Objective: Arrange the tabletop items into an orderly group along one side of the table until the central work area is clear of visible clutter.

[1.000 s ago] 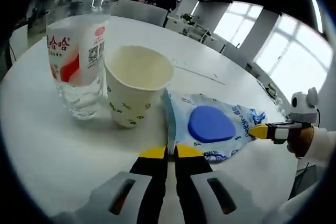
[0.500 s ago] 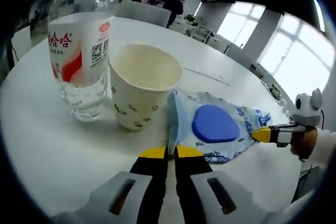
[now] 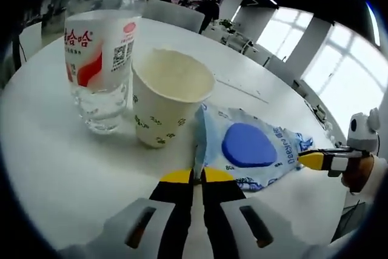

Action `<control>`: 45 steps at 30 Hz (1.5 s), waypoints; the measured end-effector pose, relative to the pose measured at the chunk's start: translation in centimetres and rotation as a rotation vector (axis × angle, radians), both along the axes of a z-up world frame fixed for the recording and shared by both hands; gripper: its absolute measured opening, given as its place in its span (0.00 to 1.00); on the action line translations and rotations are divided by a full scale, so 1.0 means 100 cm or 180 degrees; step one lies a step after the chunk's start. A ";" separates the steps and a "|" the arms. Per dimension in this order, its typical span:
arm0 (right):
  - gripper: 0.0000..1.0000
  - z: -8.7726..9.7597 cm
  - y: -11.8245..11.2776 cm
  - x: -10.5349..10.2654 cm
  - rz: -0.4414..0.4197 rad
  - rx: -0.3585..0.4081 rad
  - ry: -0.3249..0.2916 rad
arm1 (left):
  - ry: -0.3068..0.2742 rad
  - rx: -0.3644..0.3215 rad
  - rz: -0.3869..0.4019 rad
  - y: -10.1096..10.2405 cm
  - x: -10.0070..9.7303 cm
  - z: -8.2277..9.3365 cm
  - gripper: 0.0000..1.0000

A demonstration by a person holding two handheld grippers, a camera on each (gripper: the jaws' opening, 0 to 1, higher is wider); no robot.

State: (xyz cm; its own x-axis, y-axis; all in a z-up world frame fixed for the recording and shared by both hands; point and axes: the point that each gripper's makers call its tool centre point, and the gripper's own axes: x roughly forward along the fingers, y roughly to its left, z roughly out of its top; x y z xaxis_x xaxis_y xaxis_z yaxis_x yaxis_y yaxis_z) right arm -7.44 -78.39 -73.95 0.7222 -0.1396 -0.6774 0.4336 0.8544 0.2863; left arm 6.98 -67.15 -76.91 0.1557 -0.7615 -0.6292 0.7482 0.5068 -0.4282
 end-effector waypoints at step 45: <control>0.60 0.051 0.059 -0.112 -0.0067 0.0331 -0.0374 | -0.0455 0.0229 -0.0206 0.105 -0.029 0.065 0.84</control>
